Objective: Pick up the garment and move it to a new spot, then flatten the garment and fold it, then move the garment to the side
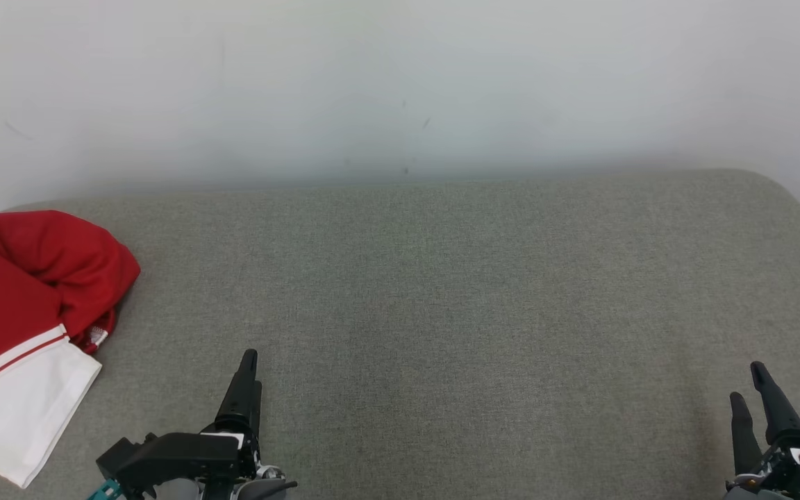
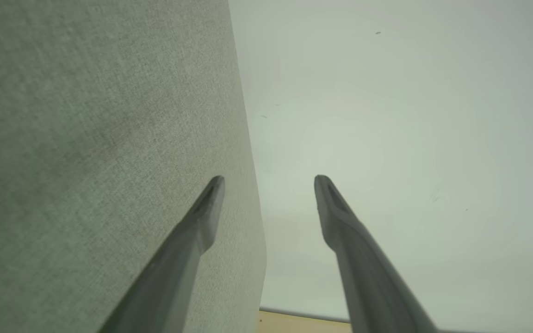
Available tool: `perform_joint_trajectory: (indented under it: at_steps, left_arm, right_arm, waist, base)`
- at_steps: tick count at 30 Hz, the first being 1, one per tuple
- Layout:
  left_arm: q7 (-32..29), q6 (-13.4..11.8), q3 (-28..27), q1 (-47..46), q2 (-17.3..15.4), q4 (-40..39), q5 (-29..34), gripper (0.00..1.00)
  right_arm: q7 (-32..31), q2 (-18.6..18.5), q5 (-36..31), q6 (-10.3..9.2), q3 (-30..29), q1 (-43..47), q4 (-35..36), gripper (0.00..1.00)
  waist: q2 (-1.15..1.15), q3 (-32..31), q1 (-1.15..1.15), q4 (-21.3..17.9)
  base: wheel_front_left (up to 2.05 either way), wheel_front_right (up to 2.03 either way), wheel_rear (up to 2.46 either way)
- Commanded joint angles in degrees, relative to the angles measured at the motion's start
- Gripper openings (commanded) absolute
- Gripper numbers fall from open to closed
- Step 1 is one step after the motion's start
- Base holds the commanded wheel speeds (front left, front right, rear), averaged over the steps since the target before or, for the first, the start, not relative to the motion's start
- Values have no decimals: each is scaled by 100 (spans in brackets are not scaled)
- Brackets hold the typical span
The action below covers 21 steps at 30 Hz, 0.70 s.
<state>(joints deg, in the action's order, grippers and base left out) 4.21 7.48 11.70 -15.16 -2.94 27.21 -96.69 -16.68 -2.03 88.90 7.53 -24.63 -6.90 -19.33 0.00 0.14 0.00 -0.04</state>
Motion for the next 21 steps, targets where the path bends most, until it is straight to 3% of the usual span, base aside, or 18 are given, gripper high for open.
perform_joint_trajectory:
  at_steps: [1,10,21]
  left_arm:
    - [46,1,-41,-90,1,-169,97,100]
    - [177,1,-181,115,2,-390,644,100]
    - [317,1,-630,354,3,-604,1631,100]
  right_arm:
    - [114,-47,23,1,144,-85,136,100]
    - [499,-55,-307,0,521,10,204,100]
    - [913,-64,-1264,-1,863,143,330,100]
  waist:
    - [0,3,0,0]
    - [0,20,0,0]
    - [0,17,0,8]
  base:
    - [0,0,0]
    - [0,0,0]
    - [0,0,0]
